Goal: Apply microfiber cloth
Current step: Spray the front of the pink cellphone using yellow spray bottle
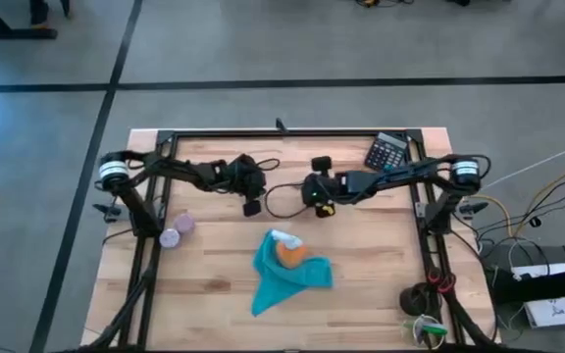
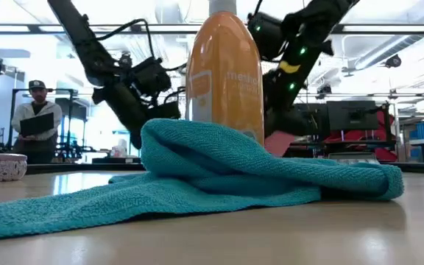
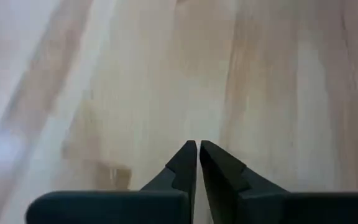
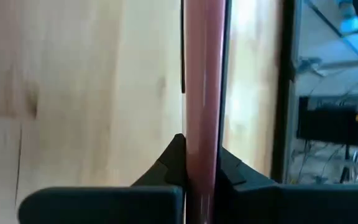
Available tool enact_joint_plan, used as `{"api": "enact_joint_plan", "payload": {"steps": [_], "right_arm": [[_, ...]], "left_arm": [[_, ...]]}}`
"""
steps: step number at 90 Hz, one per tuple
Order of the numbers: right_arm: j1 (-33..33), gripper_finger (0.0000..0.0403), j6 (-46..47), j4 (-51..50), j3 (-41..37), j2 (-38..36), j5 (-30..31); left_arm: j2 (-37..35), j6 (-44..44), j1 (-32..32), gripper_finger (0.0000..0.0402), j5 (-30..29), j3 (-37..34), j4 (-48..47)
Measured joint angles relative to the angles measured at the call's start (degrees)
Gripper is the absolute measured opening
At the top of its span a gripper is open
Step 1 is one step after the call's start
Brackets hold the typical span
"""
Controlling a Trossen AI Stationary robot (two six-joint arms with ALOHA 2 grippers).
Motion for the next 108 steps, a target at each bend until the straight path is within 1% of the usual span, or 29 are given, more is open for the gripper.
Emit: {"api": "enact_joint_plan", "payload": {"steps": [7,11,17,29,39,49,61,79,99,108], "right_arm": [[0.00,0.0006,2.36,-2.04,-0.90,-2.67,-0.52],[-0.07,0.0006,4.07,-2.52,-1.38,-4.55,-1.96],[-0.17,0.0006,6.81,-3.27,-2.03,-7.28,-4.15],[-0.22,0.0006,11.99,-4.31,-3.63,-13.12,-8.82],[0.15,0.0006,15.95,-4.55,-5.71,-17.40,-9.69],[0.88,0.0006,19.49,-4.58,-8.12,-20.56,-12.83],[2.87,0.0006,22.15,-3.95,-10.55,-22.71,-15.33],[6.05,0.0006,24.59,-3.40,-10.81,-23.36,-15.39],[9.75,0.0010,25.83,-3.10,-10.83,-23.60,-15.42],[10.16,0.0011,24.18,-0.87,-10.83,-23.58,-15.77]], "left_arm": [[-0.18,-1.33,-0.56,0.0011,-0.06,-1.84,3.03],[-0.32,-2.04,-1.01,0.0011,0.24,-3.23,5.17],[-0.37,-3.32,-1.85,0.0011,3.30,-5.37,9.48],[-0.31,-5.55,-5.10,0.0011,9.02,-9.71,22.43],[-0.33,-5.75,-8.35,0.0011,8.83,-12.55,32.40],[-0.63,-5.81,-11.84,0.0011,8.94,-13.96,39.11],[-1.42,-6.61,-15.03,0.0011,8.82,-14.16,40.51],[-4.88,-8.30,-18.39,0.0011,8.83,-15.17,39.57],[-16.00,-7.64,-19.45,0.0011,8.75,-19.01,38.68],[-20.25,-5.13,-19.47,0.0011,6.18,-19.98,39.49]]}}
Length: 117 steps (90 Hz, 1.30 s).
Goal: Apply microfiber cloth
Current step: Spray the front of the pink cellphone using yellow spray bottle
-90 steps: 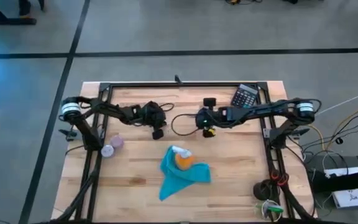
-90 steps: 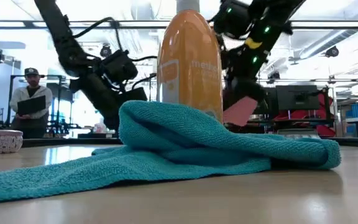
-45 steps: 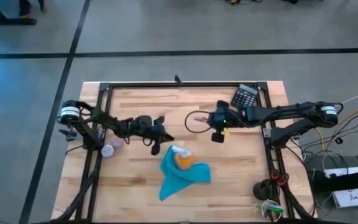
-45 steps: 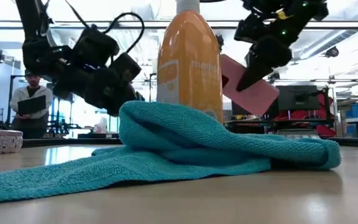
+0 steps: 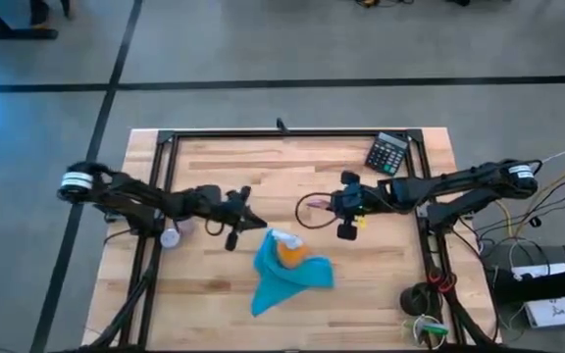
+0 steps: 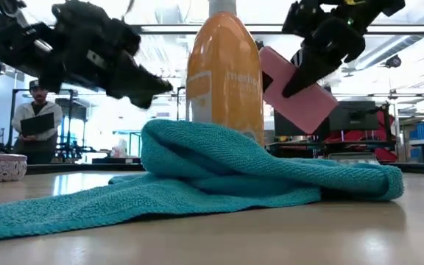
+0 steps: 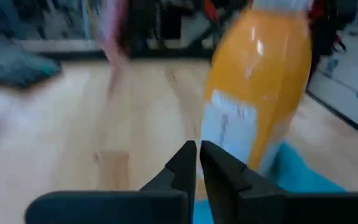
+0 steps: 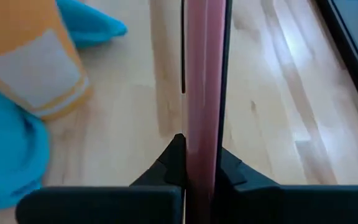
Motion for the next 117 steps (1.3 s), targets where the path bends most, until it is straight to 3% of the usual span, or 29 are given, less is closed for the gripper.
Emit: {"api": "enact_joint_plan", "payload": {"steps": [13,28,53,69,81,117], "right_arm": [[-0.71,0.0005,-3.63,6.02,0.00,1.62,0.02],[-2.98,0.0005,-6.11,15.06,0.02,4.62,-7.42],[-7.33,0.0005,-7.48,29.67,0.02,12.16,-17.39],[-9.32,0.0005,-7.39,40.54,0.07,15.97,-21.48],[-10.05,0.0005,-6.87,44.83,0.15,18.10,-24.19],[-10.40,0.0005,-7.57,46.36,2.43,19.17,-24.88]], "left_arm": [[-3.07,4.03,0.07,0.0015,-3.12,-0.20,1.12],[-2.40,5.48,0.28,0.0047,-5.03,0.09,7.35],[4.07,2.57,2.53,0.0141,-4.92,0.33,20.90],[9.96,1.25,2.89,0.0176,-3.79,0.33,32.48],[13.14,-0.49,3.70,0.0180,-3.65,1.35,37.76],[15.19,-2.10,4.39,0.0146,-3.72,7.65,35.28]]}}
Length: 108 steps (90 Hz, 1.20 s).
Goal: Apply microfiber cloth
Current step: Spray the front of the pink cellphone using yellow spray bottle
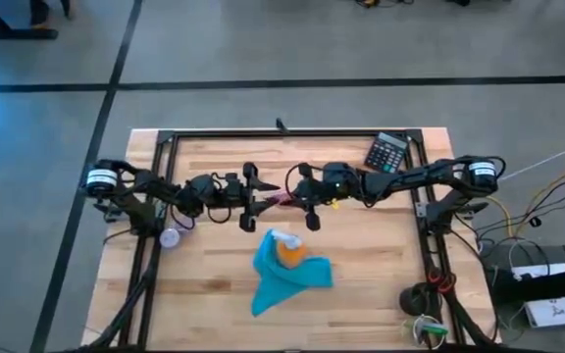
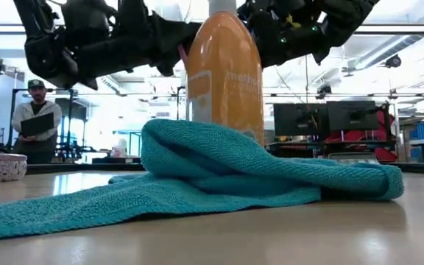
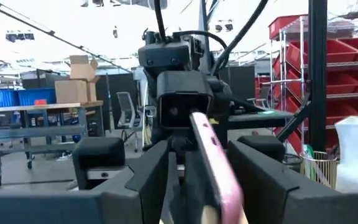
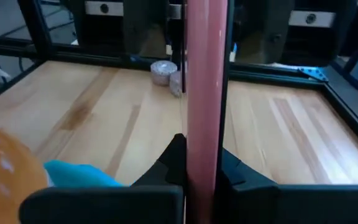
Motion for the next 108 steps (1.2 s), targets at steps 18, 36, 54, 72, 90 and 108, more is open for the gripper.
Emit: {"api": "enact_joint_plan", "payload": {"steps": [18,36,54,72,90,108], "right_arm": [[-0.02,0.0005,-0.14,0.53,0.45,0.00,0.19],[0.00,0.0005,-0.24,0.82,0.45,-0.01,0.63],[-0.03,0.0005,-0.17,1.28,0.45,-0.02,2.53],[-0.06,0.0009,-0.02,2.15,0.45,0.00,2.47],[-0.02,0.0010,-0.21,2.46,0.45,-0.01,3.44],[0.00,0.0011,-0.30,3.37,0.45,0.00,3.31]], "left_arm": [[0.80,0.02,0.00,0.0125,0.00,1.91,0.00],[0.81,0.02,0.00,0.0098,-0.04,2.23,0.00],[0.74,0.07,0.00,0.0058,-2.62,2.23,0.06],[0.66,0.67,-0.07,0.0016,-3.80,2.23,0.31],[0.55,0.49,-0.09,0.0050,-4.04,2.23,0.26],[0.46,0.22,0.00,0.0102,-4.31,2.16,0.55]]}}
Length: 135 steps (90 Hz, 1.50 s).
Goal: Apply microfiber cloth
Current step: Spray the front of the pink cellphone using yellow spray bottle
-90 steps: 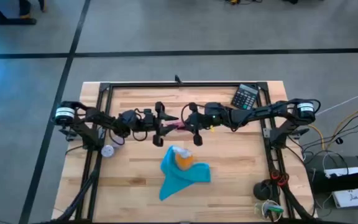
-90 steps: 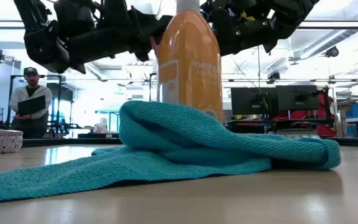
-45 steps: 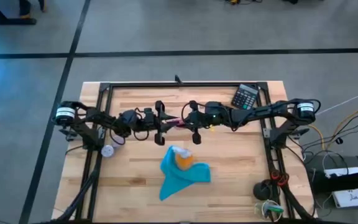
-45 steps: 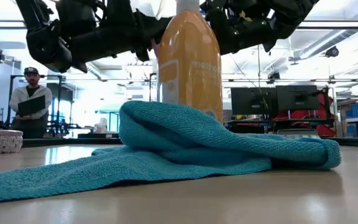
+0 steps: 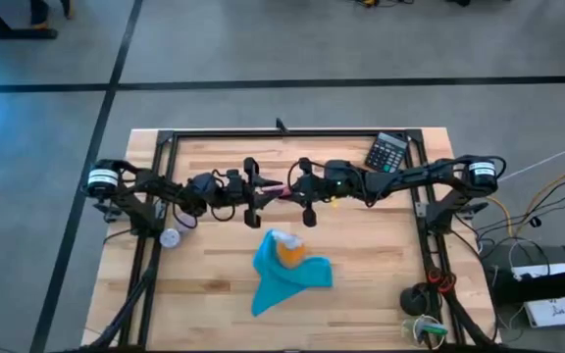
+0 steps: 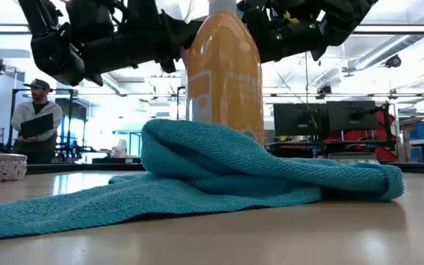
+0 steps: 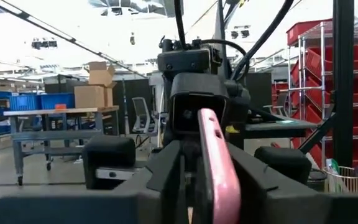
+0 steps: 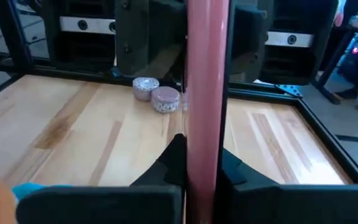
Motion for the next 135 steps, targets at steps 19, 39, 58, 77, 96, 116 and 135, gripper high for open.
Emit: {"api": "enact_joint_plan", "payload": {"steps": [19,39,58,77,96,116,135], "right_arm": [[0.00,0.0012,0.10,0.73,0.00,-0.02,-0.03],[0.00,0.0012,0.46,0.96,0.00,-0.01,0.01],[-0.02,0.0012,0.50,2.40,0.00,-0.02,0.11],[0.00,0.0014,0.79,2.18,0.00,-0.02,-0.15],[0.00,0.0038,2.06,1.90,0.00,-0.12,-0.10],[0.00,0.0104,0.62,-3.12,0.00,-2.80,1.00],[0.14,0.0170,-0.89,-12.24,0.00,-8.60,2.88]], "left_arm": [[-0.05,-0.02,-0.02,0.0102,0.04,-0.02,1.67],[-0.09,0.04,-0.06,0.0074,0.11,-0.04,2.67],[-0.09,0.17,-0.09,0.0049,0.34,-0.04,4.33],[-0.09,0.48,0.00,0.0014,1.46,-0.04,4.34],[-0.09,0.18,-0.02,0.0014,1.44,-0.04,4.22],[-1.47,-0.37,-0.02,0.0014,1.23,-1.73,3.29],[-7.28,1.74,-0.09,0.0014,-4.15,-6.18,0.56]]}}
